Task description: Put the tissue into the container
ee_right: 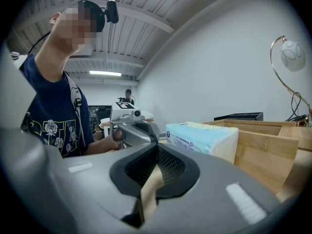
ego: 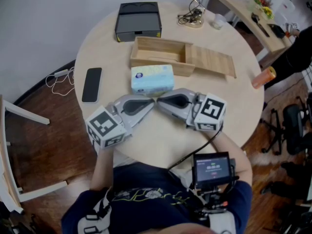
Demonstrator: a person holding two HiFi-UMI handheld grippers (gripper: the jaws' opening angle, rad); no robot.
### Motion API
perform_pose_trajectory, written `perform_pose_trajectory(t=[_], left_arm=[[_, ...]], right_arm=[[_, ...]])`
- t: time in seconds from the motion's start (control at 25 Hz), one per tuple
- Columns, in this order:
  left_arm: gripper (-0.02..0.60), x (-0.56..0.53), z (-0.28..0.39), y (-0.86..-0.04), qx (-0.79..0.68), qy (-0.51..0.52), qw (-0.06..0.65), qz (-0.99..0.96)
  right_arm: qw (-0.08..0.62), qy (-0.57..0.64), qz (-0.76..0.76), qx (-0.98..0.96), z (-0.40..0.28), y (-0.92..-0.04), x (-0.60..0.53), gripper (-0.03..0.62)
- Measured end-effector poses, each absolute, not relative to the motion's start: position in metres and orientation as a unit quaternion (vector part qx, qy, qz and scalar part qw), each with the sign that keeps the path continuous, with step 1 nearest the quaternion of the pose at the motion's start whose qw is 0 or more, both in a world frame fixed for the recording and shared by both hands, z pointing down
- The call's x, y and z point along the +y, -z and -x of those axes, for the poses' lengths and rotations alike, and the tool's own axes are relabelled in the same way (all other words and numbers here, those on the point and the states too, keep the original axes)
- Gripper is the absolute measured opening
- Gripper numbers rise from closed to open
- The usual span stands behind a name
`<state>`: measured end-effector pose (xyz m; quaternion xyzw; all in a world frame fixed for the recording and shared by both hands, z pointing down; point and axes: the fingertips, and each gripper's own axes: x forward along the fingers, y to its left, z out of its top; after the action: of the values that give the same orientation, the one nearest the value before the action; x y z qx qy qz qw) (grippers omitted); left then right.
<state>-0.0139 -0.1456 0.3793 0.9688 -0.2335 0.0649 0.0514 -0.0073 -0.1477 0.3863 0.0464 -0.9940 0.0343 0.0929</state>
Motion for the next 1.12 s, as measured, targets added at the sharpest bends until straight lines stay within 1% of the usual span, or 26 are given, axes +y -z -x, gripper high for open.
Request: perform_pose_trajectory(t=[0.16,0.28,0.32,0.4,0.44,0.48,0.52,0.6,0.64,0.68,0.72,0.76,0.84,0.92,0.96,1.0,1.04,1.08,1.12], left_arm=[[0.003,-0.144,0.013,-0.381,-0.230,-0.063,0.056,-0.970],[0.003,-0.141,0.014,-0.377,-0.228,-0.051,0.045,-0.971],[0.003,-0.139,0.018,-0.368,-0.233,-0.026,0.039,-0.971],[0.003,-0.139,0.037,-0.337,-0.254,0.062,0.033,-0.965],[0.018,-0.142,0.049,-0.321,-0.271,0.098,0.029,-0.957],[0.184,-0.148,0.060,-0.310,-0.293,0.112,0.017,-0.949],[0.319,-0.155,0.067,-0.307,-0.316,0.097,0.001,-0.944],[0.330,-0.172,0.068,-0.322,-0.330,0.007,-0.021,-0.944],[0.355,-0.179,0.063,-0.334,-0.319,-0.041,-0.021,-0.946],[0.401,-0.187,0.057,-0.346,-0.304,-0.079,-0.017,-0.949],[0.450,-0.195,0.052,-0.357,-0.291,-0.105,-0.009,-0.951],[0.456,-0.204,0.049,-0.365,-0.286,-0.121,0.003,-0.951],[0.457,-0.217,0.045,-0.379,-0.284,-0.136,0.029,-0.949],[0.456,-0.222,0.042,-0.387,-0.277,-0.141,0.051,-0.949],[0.456,-0.223,0.041,-0.388,-0.277,-0.138,0.058,-0.949],[0.454,-0.223,0.042,-0.388,-0.280,-0.133,0.064,-0.949],[0.441,-0.224,0.043,-0.386,-0.286,-0.128,0.067,-0.947],[0.409,-0.223,0.044,-0.385,-0.289,-0.126,0.069,-0.947],[0.397,-0.222,0.044,-0.384,-0.290,-0.126,0.071,-0.946]], right_arm=[[0.071,-0.029,-0.009,-0.997,0.004,-0.380,-0.137,0.003],[0.019,-0.018,0.002,-1.000,-0.008,-0.362,-0.134,0.003],[-0.003,-0.013,-0.006,-1.000,-0.014,-0.353,-0.136,0.003],[-0.040,-0.003,-0.034,-0.999,-0.027,-0.337,-0.146,0.003],[-0.053,0.001,-0.052,-0.997,-0.033,-0.330,-0.153,0.054],[-0.061,0.004,-0.072,-0.996,-0.039,-0.326,-0.161,0.143],[-0.065,0.006,-0.093,-0.994,-0.044,-0.324,-0.170,0.200],[-0.062,0.004,-0.127,-0.990,-0.051,-0.327,-0.187,0.283],[-0.053,0.003,-0.135,-0.989,-0.051,-0.331,-0.193,0.327],[-0.038,0.002,-0.135,-0.990,-0.049,-0.337,-0.197,0.351],[-0.019,0.002,-0.131,-0.991,-0.046,-0.344,-0.201,0.362],[0.004,0.001,-0.126,-0.992,-0.042,-0.354,-0.204,0.364],[0.058,-0.004,-0.119,-0.991,-0.032,-0.373,-0.209,0.390],[0.102,-0.015,-0.119,-0.988,-0.022,-0.387,-0.215,0.394],[0.114,-0.020,-0.122,-0.986,-0.019,-0.391,-0.218,0.390],[0.118,-0.020,-0.130,-0.984,-0.017,-0.392,-0.221,0.376],[0.120,-0.019,-0.140,-0.983,-0.018,-0.392,-0.224,0.348],[0.121,-0.016,-0.151,-0.981,-0.020,-0.391,-0.225,0.310],[0.122,-0.015,-0.159,-0.980,-0.021,-0.390,-0.225,0.306]])
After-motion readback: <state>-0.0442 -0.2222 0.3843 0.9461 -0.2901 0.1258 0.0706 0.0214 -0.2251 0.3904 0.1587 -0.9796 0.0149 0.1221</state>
